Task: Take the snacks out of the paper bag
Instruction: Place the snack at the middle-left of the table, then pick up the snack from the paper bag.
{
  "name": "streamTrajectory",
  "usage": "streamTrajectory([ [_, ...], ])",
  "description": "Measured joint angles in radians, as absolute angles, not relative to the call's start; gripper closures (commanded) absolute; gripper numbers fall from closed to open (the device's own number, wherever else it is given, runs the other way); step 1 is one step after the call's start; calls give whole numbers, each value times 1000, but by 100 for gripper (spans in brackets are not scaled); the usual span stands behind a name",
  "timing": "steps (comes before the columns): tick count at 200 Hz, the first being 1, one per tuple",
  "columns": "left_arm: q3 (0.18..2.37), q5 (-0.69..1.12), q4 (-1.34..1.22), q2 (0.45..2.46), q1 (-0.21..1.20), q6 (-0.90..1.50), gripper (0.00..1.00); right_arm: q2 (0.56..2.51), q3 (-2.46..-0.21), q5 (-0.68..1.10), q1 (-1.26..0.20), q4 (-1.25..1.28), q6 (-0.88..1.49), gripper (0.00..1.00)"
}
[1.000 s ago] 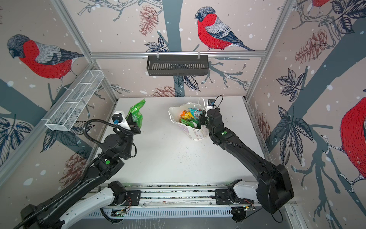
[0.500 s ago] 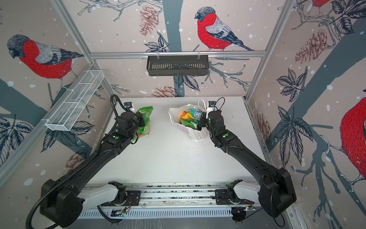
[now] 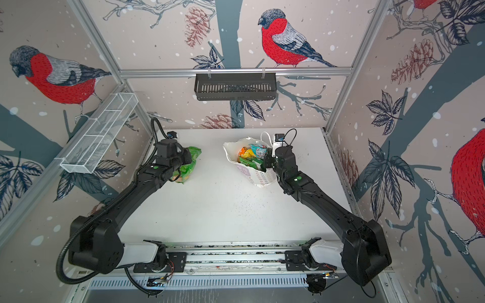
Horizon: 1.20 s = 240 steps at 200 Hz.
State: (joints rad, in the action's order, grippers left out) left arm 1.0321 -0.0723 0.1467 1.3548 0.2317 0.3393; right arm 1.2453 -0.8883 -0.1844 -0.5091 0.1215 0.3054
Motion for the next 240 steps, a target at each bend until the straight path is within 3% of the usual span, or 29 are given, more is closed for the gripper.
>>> streamTrajectory([
  [28, 1039, -24, 157, 1347, 232, 333, 3, 1246, -889, -184, -509, 121, 301, 100],
  [33, 1039, -22, 162, 1340, 232, 329, 2, 1246, -889, -184, -509, 121, 298, 100],
  [141, 1074, 131, 167, 1232, 245, 334, 3, 1246, -889, -183, -509, 120, 287, 100],
  [206, 1203, 137, 204, 1206, 389, 325, 5, 1246, -889, -180, -509, 120, 288, 100],
  [240, 1308, 128, 249, 1257, 461, 295, 11, 1246, -889, -170, -509, 120, 288, 100],
])
